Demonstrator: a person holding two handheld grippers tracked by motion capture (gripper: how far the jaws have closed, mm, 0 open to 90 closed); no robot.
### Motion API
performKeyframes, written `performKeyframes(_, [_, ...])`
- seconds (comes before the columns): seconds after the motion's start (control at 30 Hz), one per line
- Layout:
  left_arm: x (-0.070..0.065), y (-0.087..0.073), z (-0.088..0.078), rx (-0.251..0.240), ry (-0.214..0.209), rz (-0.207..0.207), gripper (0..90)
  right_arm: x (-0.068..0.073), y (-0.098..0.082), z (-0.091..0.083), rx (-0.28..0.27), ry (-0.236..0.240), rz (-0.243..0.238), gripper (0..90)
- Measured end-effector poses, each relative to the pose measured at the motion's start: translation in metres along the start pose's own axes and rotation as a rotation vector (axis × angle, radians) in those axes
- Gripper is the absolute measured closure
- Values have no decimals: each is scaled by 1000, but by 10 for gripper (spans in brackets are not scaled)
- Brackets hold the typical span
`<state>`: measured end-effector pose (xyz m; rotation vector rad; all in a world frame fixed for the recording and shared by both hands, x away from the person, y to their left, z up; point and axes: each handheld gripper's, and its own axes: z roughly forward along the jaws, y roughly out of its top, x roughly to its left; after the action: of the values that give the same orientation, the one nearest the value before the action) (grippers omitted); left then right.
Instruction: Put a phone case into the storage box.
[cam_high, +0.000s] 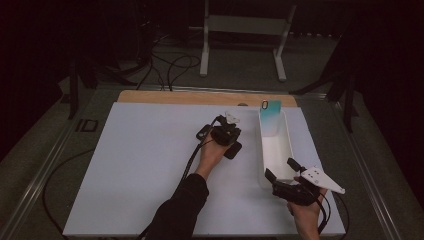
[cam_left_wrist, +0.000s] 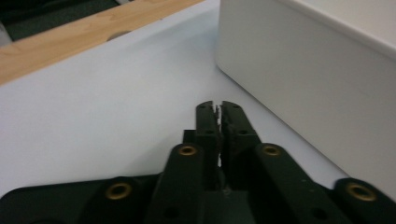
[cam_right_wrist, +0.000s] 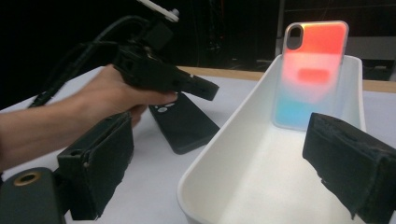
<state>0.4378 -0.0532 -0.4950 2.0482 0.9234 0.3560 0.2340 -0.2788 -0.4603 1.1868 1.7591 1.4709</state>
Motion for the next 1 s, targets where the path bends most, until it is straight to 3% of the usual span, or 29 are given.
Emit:
performKeyframes(0.2, [1, -6, 17, 58, -5, -15, 899, -1, 0, -1, -3, -7, 4, 88])
performKeyframes(0.33, [3, -13, 28, 113, -6, -48, 900, -1, 1, -2, -8, -8, 7, 88])
performKeyframes(0.53, [0, -13, 31, 139, 9, -50, 900, -1, 1, -3, -12, -9, 8, 88])
performKeyframes(0.83, [-2, -13, 29, 168, -8, -59, 900, -1, 1, -2, -13, -8, -2, 107])
performKeyframes(1.0, [1, -13, 30, 171, -24, -84, 898, -1, 2, -3, -16, -7, 4, 106])
